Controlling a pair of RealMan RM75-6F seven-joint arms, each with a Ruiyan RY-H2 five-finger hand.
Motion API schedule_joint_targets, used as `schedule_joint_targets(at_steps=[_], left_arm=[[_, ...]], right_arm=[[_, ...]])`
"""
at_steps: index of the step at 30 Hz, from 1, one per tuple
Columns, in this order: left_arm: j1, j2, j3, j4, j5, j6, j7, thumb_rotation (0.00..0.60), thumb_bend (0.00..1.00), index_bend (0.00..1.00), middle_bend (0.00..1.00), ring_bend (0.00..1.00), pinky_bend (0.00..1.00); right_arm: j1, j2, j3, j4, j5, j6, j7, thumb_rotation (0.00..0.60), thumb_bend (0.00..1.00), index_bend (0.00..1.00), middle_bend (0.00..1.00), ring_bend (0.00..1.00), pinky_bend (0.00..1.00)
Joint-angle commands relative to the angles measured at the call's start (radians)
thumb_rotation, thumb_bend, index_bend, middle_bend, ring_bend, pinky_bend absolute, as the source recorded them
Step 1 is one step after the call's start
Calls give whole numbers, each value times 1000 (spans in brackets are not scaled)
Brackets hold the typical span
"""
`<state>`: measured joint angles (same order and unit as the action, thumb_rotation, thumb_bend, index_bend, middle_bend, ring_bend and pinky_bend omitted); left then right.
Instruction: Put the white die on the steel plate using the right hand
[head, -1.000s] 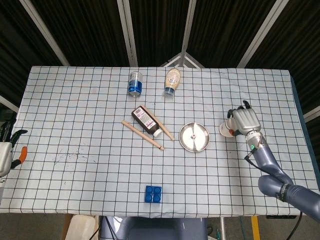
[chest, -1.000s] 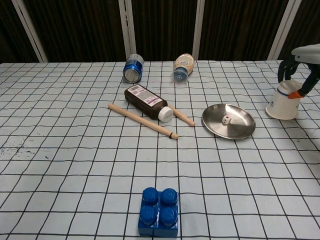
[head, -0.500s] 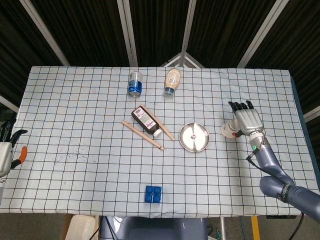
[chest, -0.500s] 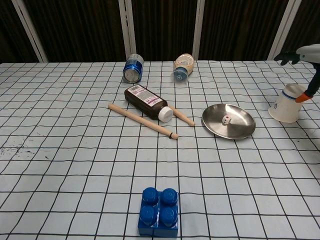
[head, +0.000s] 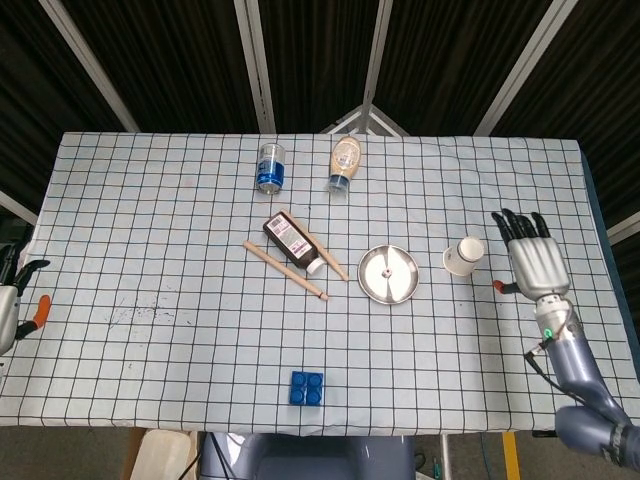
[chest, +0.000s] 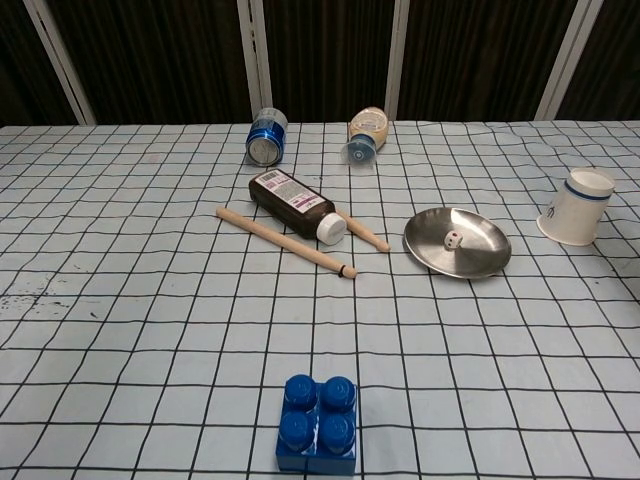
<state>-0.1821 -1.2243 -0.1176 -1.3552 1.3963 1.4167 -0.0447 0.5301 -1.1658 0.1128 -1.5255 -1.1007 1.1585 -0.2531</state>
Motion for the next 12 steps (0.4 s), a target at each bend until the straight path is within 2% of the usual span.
schedule_joint_targets(at_steps=[1,6,12], left_arm=[[5,8,3,-14,6,9,-2,600,622,230,0,0,120],[13,17,6,-28,21,29,-8,600,621,229,0,0,120],[14,20,9,-25,27,31,-14,600,620,229,0,0,120]], right_arm=[[-189,40,-89,-98,-152,241,57,600,0,96,77,128,0],[-315,4,-130,-35,-226,383,199,600,0,111,79,130,0],[-385,-5,-154,33,-249,413,271,600,0,111,79,130,0]])
